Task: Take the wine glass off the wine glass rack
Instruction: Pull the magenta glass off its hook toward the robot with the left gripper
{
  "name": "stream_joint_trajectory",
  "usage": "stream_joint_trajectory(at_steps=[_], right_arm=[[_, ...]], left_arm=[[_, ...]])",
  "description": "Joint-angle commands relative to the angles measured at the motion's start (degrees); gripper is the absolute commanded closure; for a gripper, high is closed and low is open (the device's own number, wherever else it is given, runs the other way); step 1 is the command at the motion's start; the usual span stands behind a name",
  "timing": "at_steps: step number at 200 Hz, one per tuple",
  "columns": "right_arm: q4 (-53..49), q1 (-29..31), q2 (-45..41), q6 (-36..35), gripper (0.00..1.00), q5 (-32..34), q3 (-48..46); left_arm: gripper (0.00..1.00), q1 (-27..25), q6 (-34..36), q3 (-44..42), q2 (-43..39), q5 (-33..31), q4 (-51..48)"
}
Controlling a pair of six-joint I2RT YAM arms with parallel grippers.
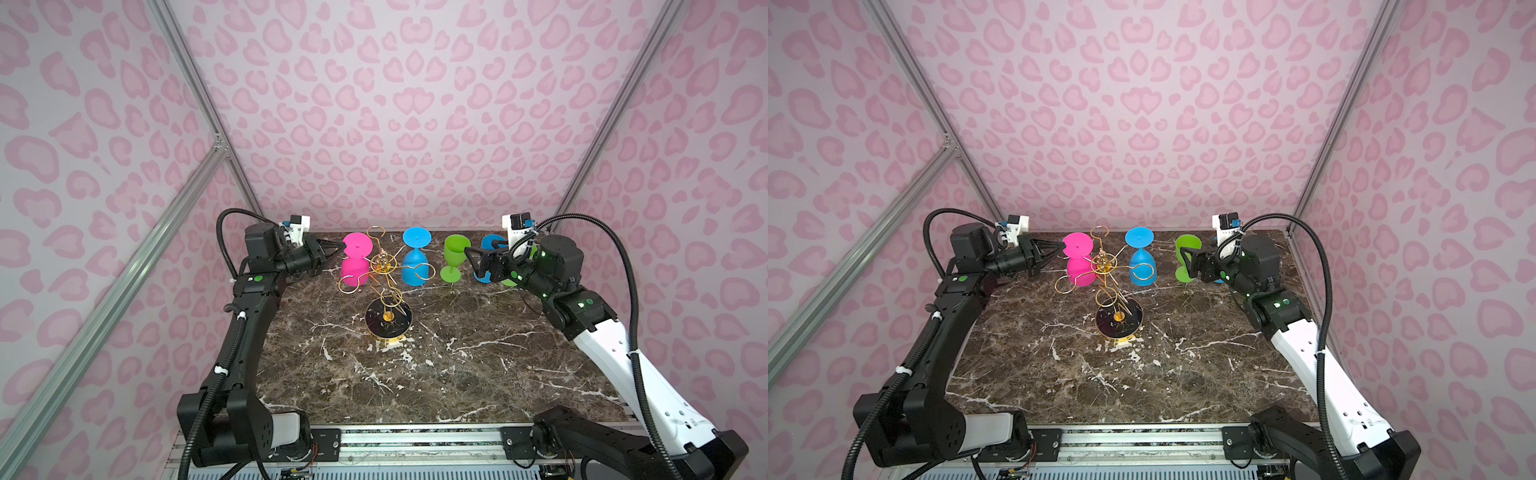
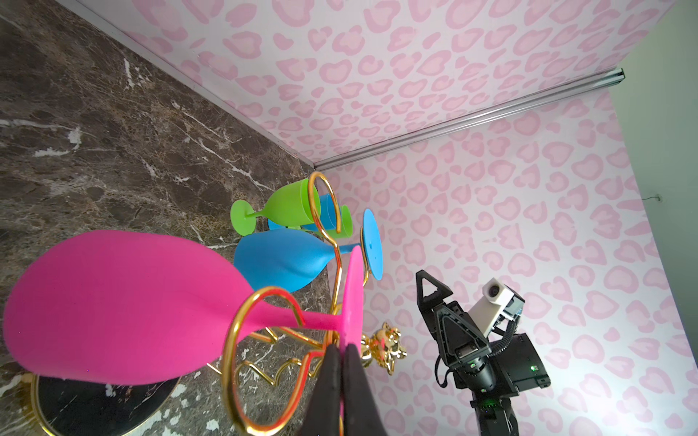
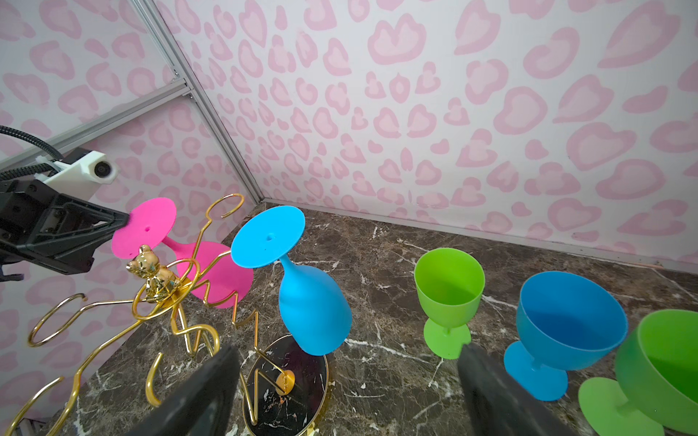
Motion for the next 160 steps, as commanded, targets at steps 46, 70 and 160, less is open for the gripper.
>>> stream_joint_trajectory(at_steps=[46, 70, 160], right_arm=[[2.03, 0.05, 0.68, 0.07, 0.08, -0.32, 0.14], [1.70, 0.04, 0.77, -0.05, 0.08, -0.24, 0.39], [0.27, 0.03, -0.12, -1.06, 0.08, 0.46, 0.34]], left_arm=[[0.96, -0.12, -1.45, 1.82, 2.24, -0.22, 5.15], [0.96, -0.12, -2.74, 2.26, 3.07, -0.35, 7.20], [0.96, 2.67, -3.01, 5.24, 5.25, -0.22, 7.95]])
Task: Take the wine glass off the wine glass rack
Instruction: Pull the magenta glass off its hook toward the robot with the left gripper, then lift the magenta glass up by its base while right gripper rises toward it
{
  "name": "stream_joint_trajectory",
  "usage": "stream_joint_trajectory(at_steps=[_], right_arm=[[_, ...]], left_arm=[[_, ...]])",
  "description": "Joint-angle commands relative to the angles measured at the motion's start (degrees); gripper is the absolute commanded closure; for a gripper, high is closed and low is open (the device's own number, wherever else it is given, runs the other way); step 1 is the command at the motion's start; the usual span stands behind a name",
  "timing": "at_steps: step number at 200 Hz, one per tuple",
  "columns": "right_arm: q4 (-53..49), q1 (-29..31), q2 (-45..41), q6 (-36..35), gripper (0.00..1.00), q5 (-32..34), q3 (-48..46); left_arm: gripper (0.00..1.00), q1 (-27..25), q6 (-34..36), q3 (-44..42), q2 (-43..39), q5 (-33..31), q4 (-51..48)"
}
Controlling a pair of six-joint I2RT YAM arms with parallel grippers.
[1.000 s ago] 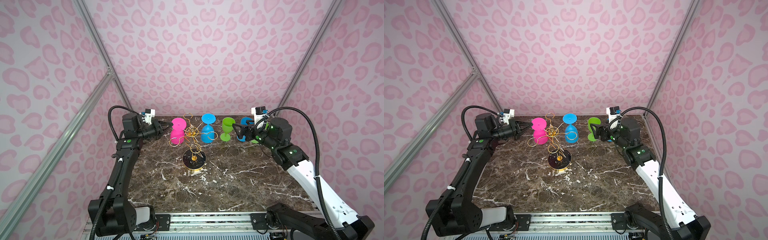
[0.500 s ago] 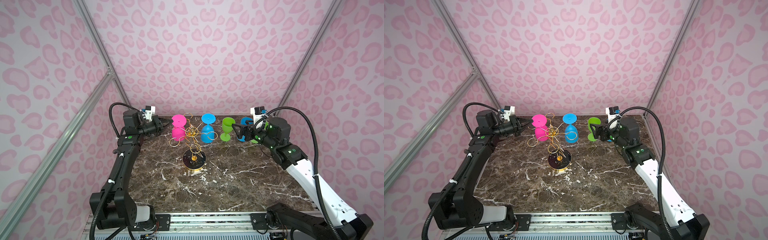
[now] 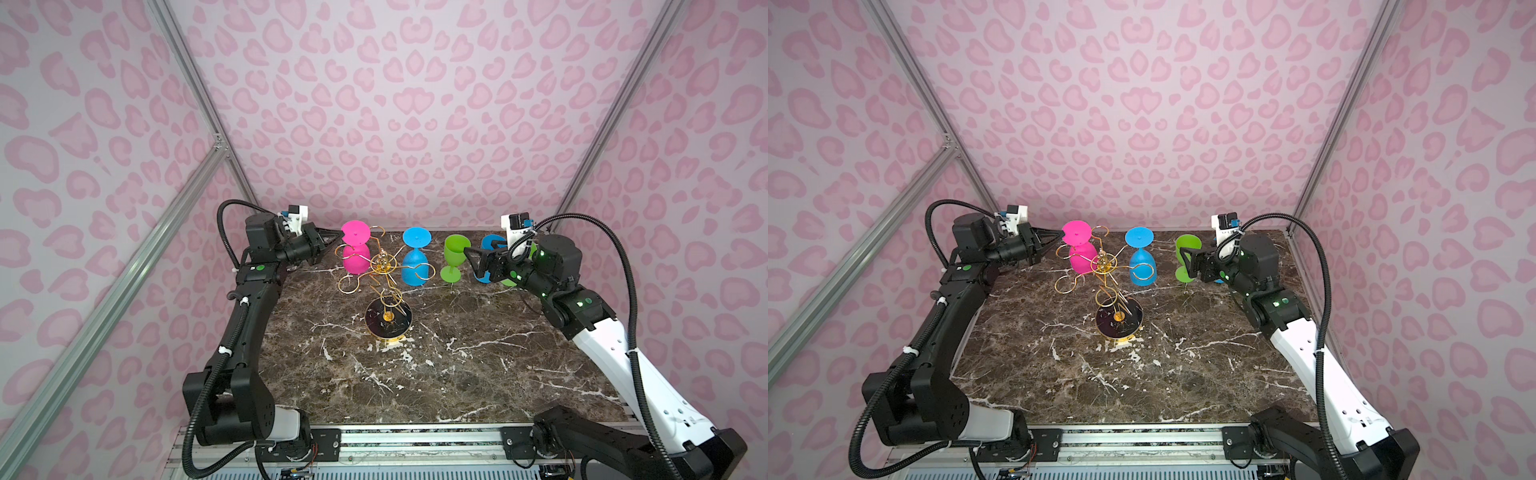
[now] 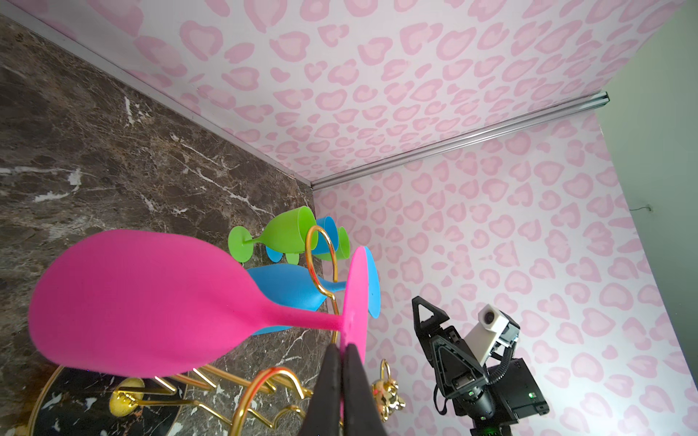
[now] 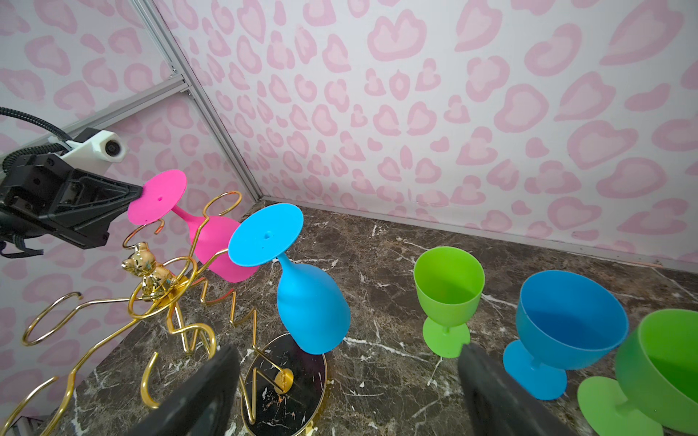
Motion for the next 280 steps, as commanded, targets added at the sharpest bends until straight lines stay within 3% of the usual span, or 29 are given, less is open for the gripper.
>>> stream_joint_trajectory(at_steps=[1, 52, 138, 161, 190, 225, 280], right_arm=[[0.38, 0.01, -0.27, -0.72, 0.08, 0.35, 0.24], [0.56, -0.01, -0.02, -0.93, 0.08, -0.14, 0.71], [-0.09, 0.00, 0.59, -2.60, 0.08, -1.59, 3.34], [0.64, 0.16, 1.52, -3.07, 0.08, -3.20, 4.83], [1.37, 1.72, 3.61, -5.15, 0.08, -5.69, 8.01], [2.81, 6.24, 6.62, -9.37, 0.07, -6.06, 12.97], [11.13, 12.92, 12.52, -16.83, 0.06, -8.70, 18.16]], left_arm=[[0.96, 1.26, -0.43, 1.16, 0.03, 0.74, 3.16], [0.96, 5.01, -1.77, 3.02, -0.57, 1.99, 3.80], [0.96, 11.58, -7.38, 13.76, -0.91, 3.04, 7.49], [0.96, 11.60, -10.69, 15.76, -1.39, 2.02, 10.53], [0.96, 11.60, -22.41, 14.23, -1.73, 1.23, 23.59], [0.96, 10.62, -30.84, 14.40, -2.85, 0.11, 31.83], [0.96, 4.16, -34.97, 17.61, -2.80, -1.89, 34.41]])
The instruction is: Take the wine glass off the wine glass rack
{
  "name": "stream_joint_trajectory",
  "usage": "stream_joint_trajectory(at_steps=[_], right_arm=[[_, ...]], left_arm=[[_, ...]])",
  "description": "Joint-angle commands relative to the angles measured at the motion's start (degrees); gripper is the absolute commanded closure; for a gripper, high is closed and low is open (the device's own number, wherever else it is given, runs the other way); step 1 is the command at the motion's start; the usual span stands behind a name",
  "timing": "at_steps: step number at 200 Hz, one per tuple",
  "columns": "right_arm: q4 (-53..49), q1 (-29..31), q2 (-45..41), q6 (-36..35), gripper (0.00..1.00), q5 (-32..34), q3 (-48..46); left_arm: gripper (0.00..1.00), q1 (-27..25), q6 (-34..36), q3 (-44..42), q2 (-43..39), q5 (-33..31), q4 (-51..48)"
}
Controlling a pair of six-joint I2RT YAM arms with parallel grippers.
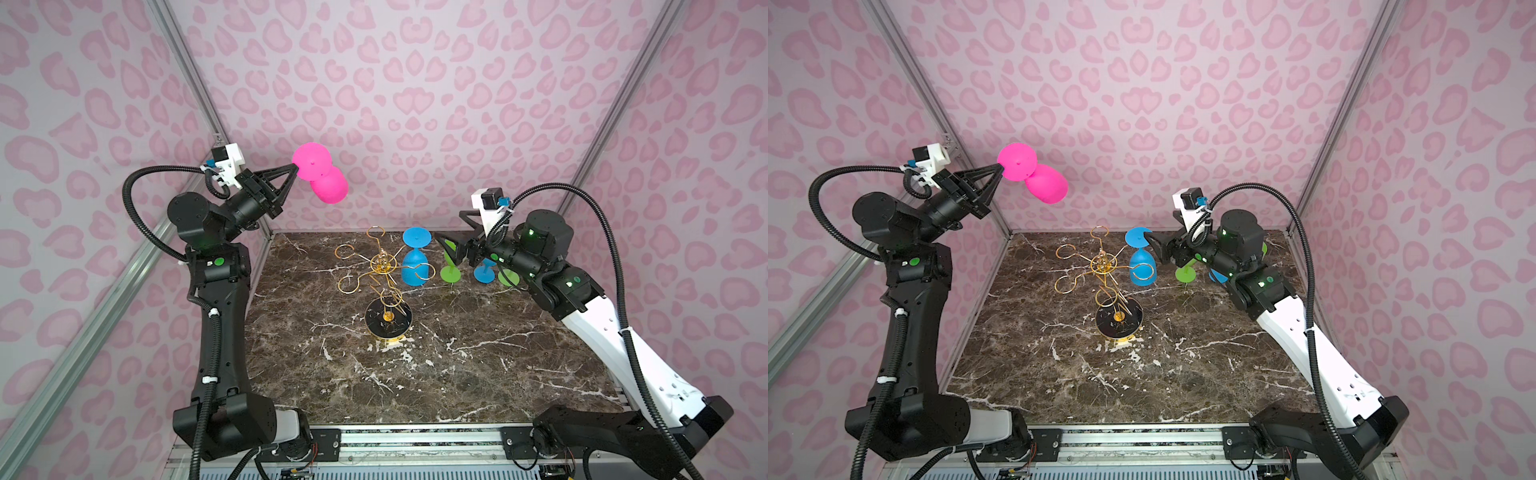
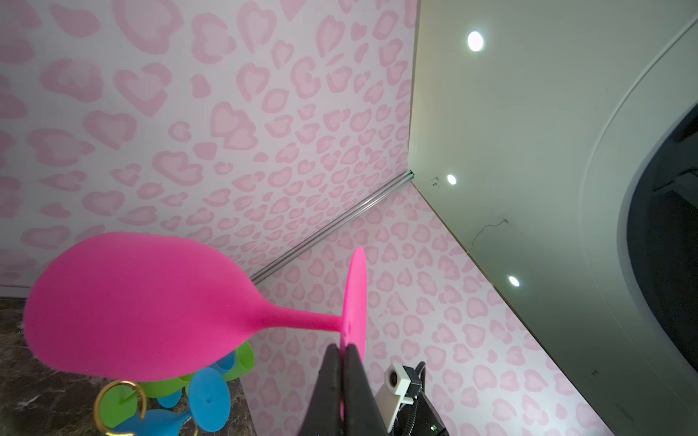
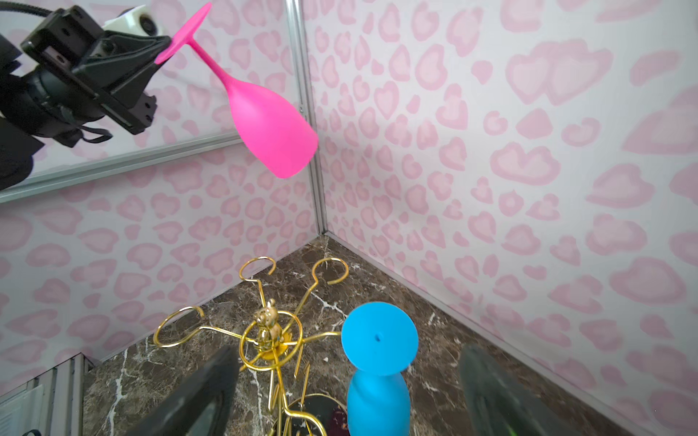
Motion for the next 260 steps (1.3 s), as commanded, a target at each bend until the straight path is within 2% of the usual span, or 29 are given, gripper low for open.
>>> stream_joint_trajectory(at_steps=[1, 43, 112, 196, 260], right_arm=[[6.66, 2.40, 2.51, -5.47, 0.06, -1.92, 1.61], [13.86, 5.42, 7.99, -12.02, 0.03, -1.79, 5.65], [16.08, 6.66, 15.84, -16.68, 0.03, 0.10, 13.60], [17.46, 6.61, 24.29, -18.75, 0.03, 2.38, 21.34], [17.85, 6.41, 27.34, -19.02, 0.03, 3.57, 24.49]], left_arm=[[0.96, -2.46, -3.44, 1.15, 0.08, -1.55, 5.22], [0.96, -7.00, -3.86, 1.10, 1.19, -4.55, 5.52], [0.96, -13.59, -4.55, 3.32, 3.59, -5.96, 6.06], [0.96, -17.03, -6.91, 2.95, 3.82, -6.88, 7.69], [0.96, -18.70, -9.52, 0.96, 3.07, -6.87, 10.13]])
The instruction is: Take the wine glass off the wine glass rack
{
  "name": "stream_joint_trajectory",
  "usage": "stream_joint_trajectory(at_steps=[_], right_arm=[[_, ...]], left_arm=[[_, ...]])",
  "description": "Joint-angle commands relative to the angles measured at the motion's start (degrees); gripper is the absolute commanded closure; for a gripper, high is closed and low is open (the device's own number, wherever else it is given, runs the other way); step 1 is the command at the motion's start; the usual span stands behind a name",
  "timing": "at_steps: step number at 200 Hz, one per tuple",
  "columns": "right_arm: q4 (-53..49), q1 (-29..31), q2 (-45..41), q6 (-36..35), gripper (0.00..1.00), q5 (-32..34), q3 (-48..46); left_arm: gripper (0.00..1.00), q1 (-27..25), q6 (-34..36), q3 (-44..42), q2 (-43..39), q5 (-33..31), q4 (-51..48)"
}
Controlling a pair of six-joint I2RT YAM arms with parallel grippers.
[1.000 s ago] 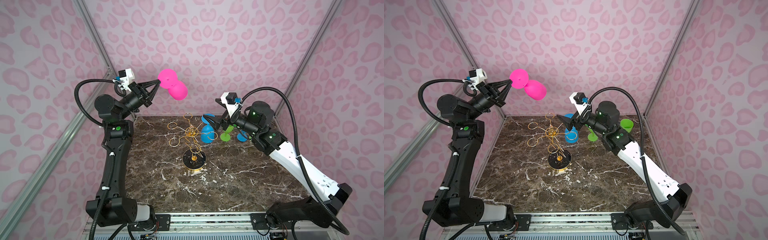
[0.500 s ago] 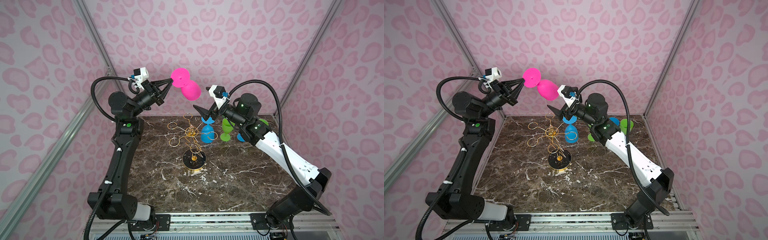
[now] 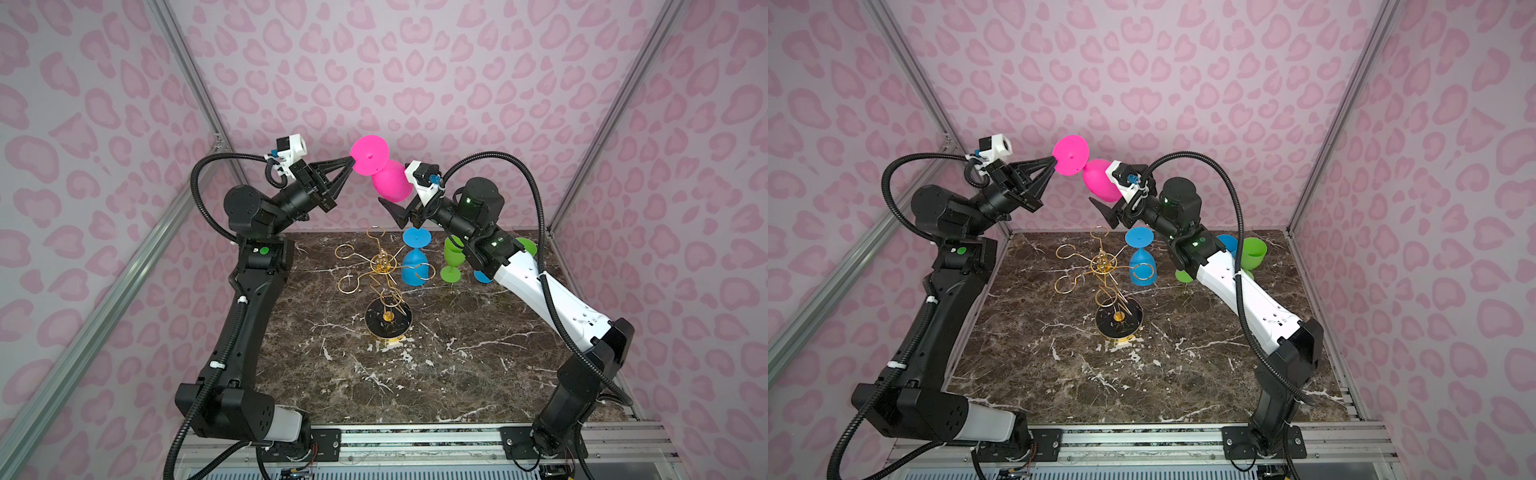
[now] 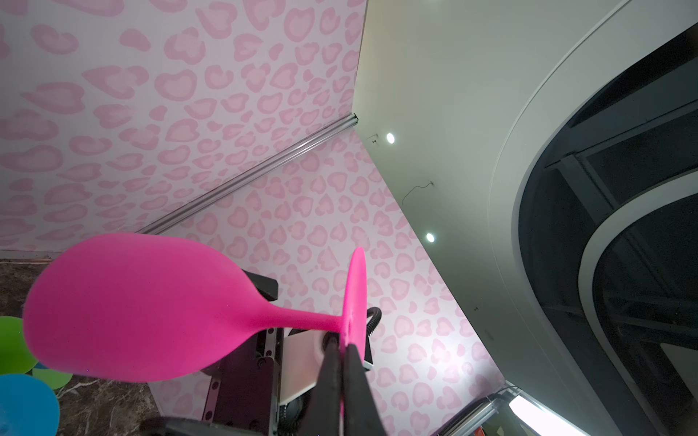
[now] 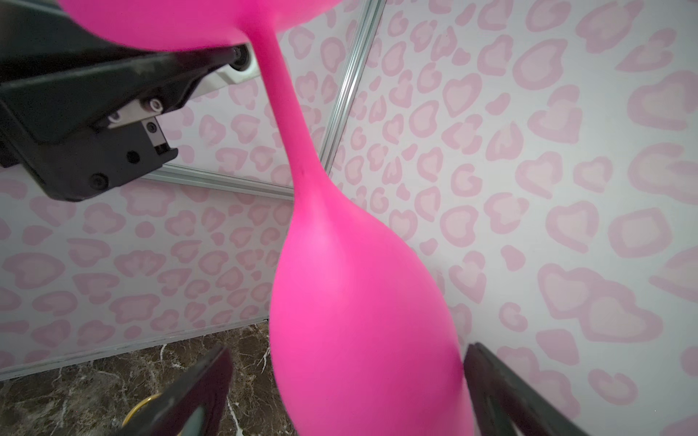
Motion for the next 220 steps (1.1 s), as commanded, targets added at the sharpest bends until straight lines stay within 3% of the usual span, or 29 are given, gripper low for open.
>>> stream_joint_trajectory(at_steps=[1, 79, 220], right_arm=[[1.85, -0.05, 0.99, -0.28, 0.03, 0.56, 0.74], [1.24, -0.12, 1.40, -0.20, 0.07, 0.45, 1.20], [-0.80, 0.67, -2.63, 0.47, 0.24, 2.64, -1.54]], left_arm=[[0.96, -0.54, -1.74, -0.91, -0.62, -0.32, 4.33], [0.96, -1.37, -4.94, -2.51, -0.95, -0.69, 7.35], [0.95, -1.91, -5.52, -3.26, -0.45, -0.94, 7.49]])
